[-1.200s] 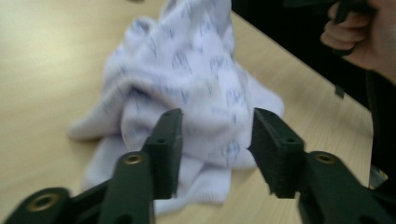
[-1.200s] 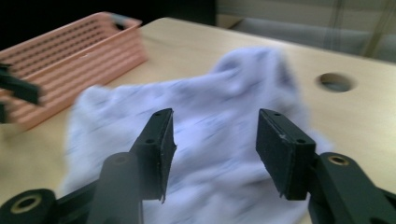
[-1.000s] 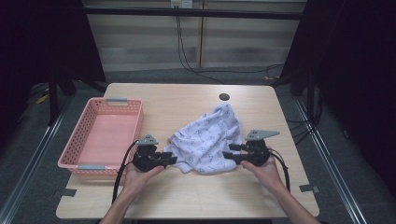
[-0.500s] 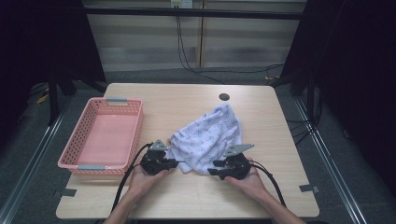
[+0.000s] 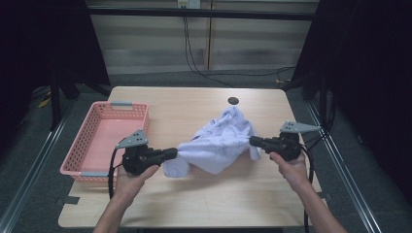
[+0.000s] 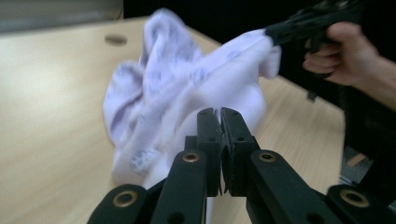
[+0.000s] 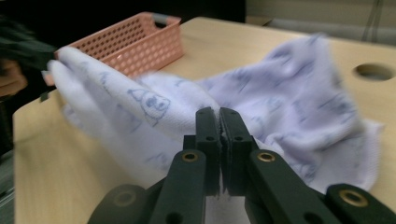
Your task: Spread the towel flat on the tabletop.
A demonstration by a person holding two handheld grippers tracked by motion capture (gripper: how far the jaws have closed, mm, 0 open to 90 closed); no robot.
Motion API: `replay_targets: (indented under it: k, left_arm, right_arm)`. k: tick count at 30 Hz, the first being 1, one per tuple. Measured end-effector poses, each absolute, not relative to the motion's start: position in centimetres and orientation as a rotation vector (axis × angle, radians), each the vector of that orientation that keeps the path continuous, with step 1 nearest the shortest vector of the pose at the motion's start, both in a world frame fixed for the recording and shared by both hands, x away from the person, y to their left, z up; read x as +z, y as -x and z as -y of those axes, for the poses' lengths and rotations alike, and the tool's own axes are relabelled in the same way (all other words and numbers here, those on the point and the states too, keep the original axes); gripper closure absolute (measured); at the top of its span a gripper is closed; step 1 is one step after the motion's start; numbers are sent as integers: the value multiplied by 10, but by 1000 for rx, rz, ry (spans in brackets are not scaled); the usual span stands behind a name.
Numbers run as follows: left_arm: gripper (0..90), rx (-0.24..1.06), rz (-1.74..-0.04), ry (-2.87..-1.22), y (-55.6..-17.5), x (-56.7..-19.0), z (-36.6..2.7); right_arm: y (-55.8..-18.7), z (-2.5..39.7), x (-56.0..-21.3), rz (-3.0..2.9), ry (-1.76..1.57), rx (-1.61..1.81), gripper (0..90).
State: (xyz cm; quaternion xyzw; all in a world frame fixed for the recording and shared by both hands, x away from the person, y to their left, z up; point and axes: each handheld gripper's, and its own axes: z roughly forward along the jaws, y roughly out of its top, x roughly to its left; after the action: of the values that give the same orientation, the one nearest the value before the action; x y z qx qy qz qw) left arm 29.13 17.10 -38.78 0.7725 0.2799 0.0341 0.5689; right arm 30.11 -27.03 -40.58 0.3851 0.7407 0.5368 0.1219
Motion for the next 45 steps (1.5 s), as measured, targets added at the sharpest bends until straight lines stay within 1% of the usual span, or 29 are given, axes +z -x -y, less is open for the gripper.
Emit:
replay_targets:
  k: [3,5,6,7,8,9,10,11,12,14,16,17,20,22,23,27,30,32,33,34,36,37,38,39,40,41,43,44,45]
  left_arm:
    - [873,76,-660,-1816,-293,-382,-172]
    - [867,70,-677,-1868,-296,-394,-165]
    - [866,44,-684,-1886,-297,-404,-162]
    - [862,44,-684,-1886,-297,-404,-162]
    - [844,5,-729,-1906,-302,-425,-157]
    - [835,-9,-764,-1913,-305,-436,-156]
    - [829,-34,-793,-1927,-307,-447,-155]
    - [801,-37,-818,-1957,-309,-455,-155]
    - [785,-39,-826,-1970,-310,-459,-155]
    - [787,-49,-831,-1963,-309,-460,-158]
    - [813,-50,-820,-1961,-306,-457,-160]
    - [809,-54,-814,-1969,-304,-456,-161]
    - [778,-53,-816,-1992,-299,-458,-163]
    - [740,-50,-834,-1995,-297,-461,-166]
    - [739,-60,-846,-1985,-297,-464,-167]
    - [739,-53,-865,-1999,-298,-470,-167]
    - [727,-47,-879,-1990,-299,-472,-169]
    - [721,-37,-889,-1982,-300,-471,-171]
    - [684,-23,-908,-1967,-301,-470,-173]
    - [665,-10,-922,-1959,-300,-470,-174]
    - [662,-9,-917,-1960,-300,-469,-176]
    - [630,-13,-922,-1950,-299,-469,-176]
    - [619,-10,-926,-1949,-299,-469,-177]
    - [618,-7,-929,-1946,-299,-469,-176]
    - [612,-4,-929,-1950,-300,-469,-177]
    - [606,-2,-936,-1943,-300,-469,-176]
    - [594,-3,-942,-1943,-301,-469,-177]
    - [593,2,-944,-1946,-302,-469,-177]
    - [591,4,-949,-1941,-302,-469,-177]
  right_arm:
    - [-311,279,-398,-2132,-1145,1581,871]
    - [-319,279,-403,-2140,-1160,1536,859]
    - [-324,276,-409,-2154,-1174,1507,835]
    - [-324,276,-409,-2154,-1174,1507,835]
    - [-334,269,-428,-2202,-1188,1462,802]
    - [-336,266,-435,-2222,-1199,1455,771]
    - [-339,263,-443,-2249,-1217,1433,709]
    - [-340,260,-449,-2270,-1226,1404,674]
    - [-339,256,-454,-2279,-1222,1383,643]
    - [-332,255,-455,-2268,-1220,1395,581]
    - [-321,253,-452,-2266,-1195,1414,571]
    - [-316,251,-450,-2268,-1181,1412,568]
    - [-294,240,-448,-2344,-1117,1405,567]
    - [-279,230,-456,-2404,-1105,1434,562]
    - [-275,227,-460,-2425,-1109,1442,562]
    - [-266,212,-481,-2575,-1082,1396,554]
    - [-265,203,-491,-2642,-1057,1382,517]
    - [-265,201,-493,-2656,-1037,1380,509]
    - [-262,197,-496,-2645,-1032,1364,474]
    - [-261,196,-496,-2649,-1018,1359,474]
    - [-260,195,-498,-2663,-1013,1345,467]
    - [-254,194,-503,-2684,-990,1314,467]
    - [-251,193,-503,-2672,-971,1298,482]
    - [-249,192,-502,-2670,-959,1275,532]
    - [-246,192,-501,-2660,-931,1226,627]
    - [-245,192,-501,-2653,-916,1212,681]
    - [-246,196,-501,-2667,-943,1212,829]
    - [-247,199,-500,-2672,-963,1224,878]
    - [-249,203,-498,-2666,-980,1231,886]
